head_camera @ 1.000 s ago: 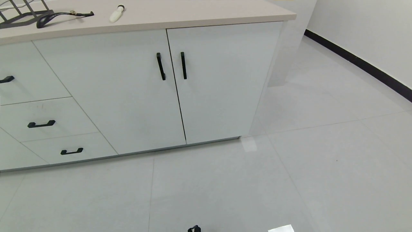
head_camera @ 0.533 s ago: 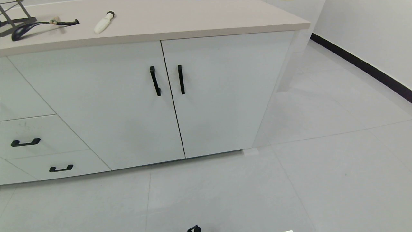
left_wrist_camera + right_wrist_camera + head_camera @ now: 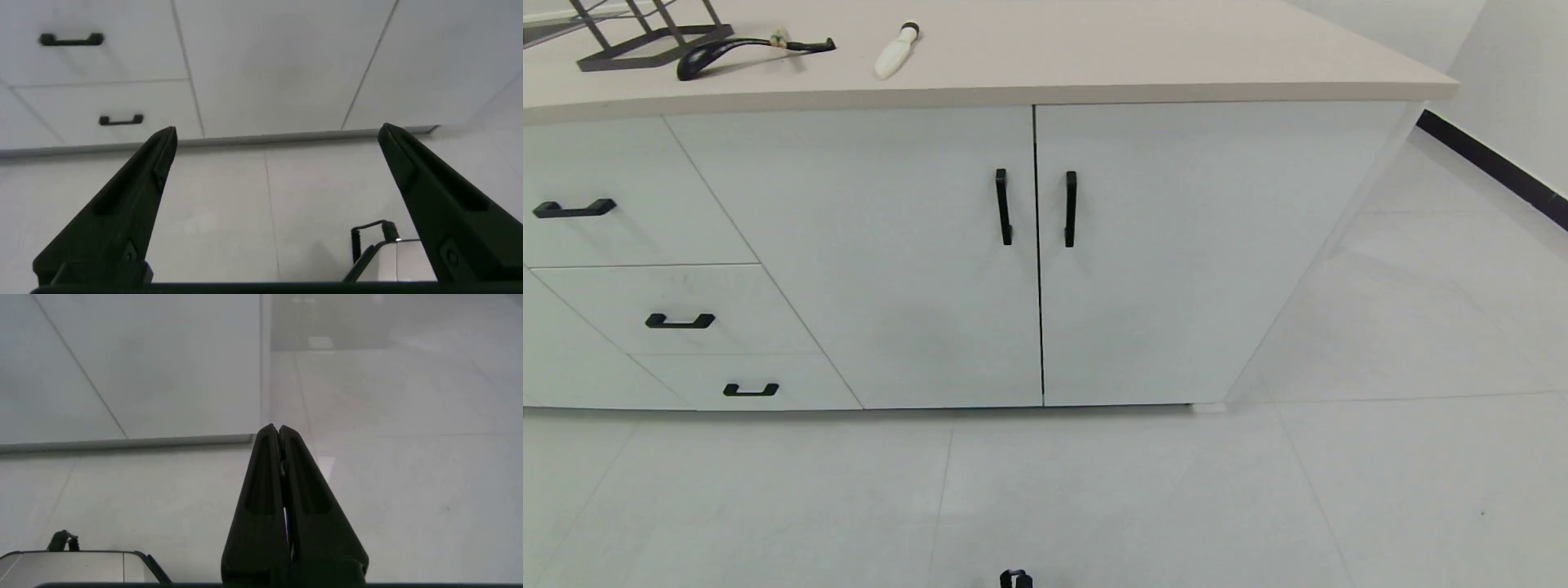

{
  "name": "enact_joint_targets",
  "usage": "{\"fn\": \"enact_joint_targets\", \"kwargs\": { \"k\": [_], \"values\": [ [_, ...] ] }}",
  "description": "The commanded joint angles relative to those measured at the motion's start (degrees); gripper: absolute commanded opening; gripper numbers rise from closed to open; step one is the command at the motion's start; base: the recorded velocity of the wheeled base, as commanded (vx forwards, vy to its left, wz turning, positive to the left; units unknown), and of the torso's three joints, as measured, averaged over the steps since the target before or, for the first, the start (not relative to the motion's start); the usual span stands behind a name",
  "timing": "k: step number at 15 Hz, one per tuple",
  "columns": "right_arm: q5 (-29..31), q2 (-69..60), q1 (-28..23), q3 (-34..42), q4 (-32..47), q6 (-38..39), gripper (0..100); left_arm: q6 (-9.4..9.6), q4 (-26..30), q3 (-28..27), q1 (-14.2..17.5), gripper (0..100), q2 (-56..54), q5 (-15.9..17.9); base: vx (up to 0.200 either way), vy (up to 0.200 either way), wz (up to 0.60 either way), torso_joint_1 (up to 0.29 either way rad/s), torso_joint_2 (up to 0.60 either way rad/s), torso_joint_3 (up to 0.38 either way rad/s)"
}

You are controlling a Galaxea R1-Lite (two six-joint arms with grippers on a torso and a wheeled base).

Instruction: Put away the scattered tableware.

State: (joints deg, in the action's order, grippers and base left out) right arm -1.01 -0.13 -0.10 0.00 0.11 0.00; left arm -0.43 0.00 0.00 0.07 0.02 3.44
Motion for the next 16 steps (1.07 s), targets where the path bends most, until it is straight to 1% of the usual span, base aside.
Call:
{"fn": "enact_joint_targets", "kwargs": {
  "k": [1,16],
  "values": [
    [0.0,0.1,0.0,0.0,0.0,0.0,0,-0.01,0.0,0.0,0.0,100,0.0,0.0,0.0,0.0,0.0,0.0,0.0,0.0],
    [0.0,0.1,0.0,0.0,0.0,0.0,0,0.08,0.0,0.0,-0.1,100,0.0,0.0,0.0,0.0,0.0,0.0,0.0,0.0]
  ]
}}
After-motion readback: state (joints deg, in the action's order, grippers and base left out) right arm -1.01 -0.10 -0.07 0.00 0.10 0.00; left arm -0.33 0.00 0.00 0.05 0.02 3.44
